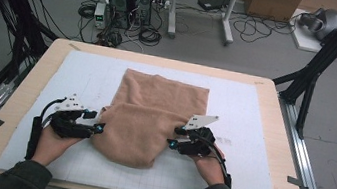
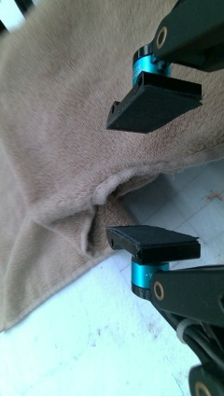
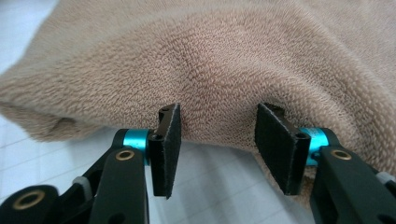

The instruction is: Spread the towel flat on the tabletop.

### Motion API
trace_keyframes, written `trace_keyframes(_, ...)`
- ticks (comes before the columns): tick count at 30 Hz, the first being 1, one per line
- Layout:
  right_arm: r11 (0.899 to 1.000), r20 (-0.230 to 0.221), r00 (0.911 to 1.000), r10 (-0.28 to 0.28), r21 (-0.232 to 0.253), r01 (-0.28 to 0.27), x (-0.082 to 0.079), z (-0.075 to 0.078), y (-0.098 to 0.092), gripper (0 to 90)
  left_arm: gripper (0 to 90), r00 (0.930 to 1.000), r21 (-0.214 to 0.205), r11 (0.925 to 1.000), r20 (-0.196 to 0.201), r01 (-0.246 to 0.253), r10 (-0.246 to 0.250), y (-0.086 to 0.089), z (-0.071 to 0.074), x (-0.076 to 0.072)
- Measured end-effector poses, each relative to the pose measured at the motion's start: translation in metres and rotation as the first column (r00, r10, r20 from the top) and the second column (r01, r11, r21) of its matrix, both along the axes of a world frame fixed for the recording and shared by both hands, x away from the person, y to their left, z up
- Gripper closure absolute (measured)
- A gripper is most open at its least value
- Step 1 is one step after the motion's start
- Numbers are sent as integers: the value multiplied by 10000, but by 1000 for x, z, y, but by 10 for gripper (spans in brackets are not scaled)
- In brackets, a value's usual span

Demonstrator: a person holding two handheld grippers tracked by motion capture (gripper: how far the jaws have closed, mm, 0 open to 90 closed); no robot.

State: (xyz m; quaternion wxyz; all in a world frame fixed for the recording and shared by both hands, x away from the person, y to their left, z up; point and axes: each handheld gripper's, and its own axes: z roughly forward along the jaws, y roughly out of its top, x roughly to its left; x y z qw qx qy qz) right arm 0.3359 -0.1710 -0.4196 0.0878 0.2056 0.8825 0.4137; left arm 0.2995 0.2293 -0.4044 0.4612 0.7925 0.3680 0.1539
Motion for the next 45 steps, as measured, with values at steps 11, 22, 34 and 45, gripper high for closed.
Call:
trace_keyframes(11,9998,-297,9994,192,6,-192,10,0,-1,888,549,9970,26,9972,212,749,-749,-5,9,-10)
trace_keyframes(22,9998,176,9997,153,-107,-151,8,21,-8,892,881,9978,908,9946,-486,503,-460,-9,-11,15)
trace_keyframes(34,9944,-558,9943,-912,-588,879,72,25,-2,891,850,9958,436,9957,-378,-812,828,-1,-12,49)
trace_keyframes(45,9979,-117,9978,-645,44,646,45,38,-18,794,649,9991,-303,9995,396,-111,123,5,16,15)
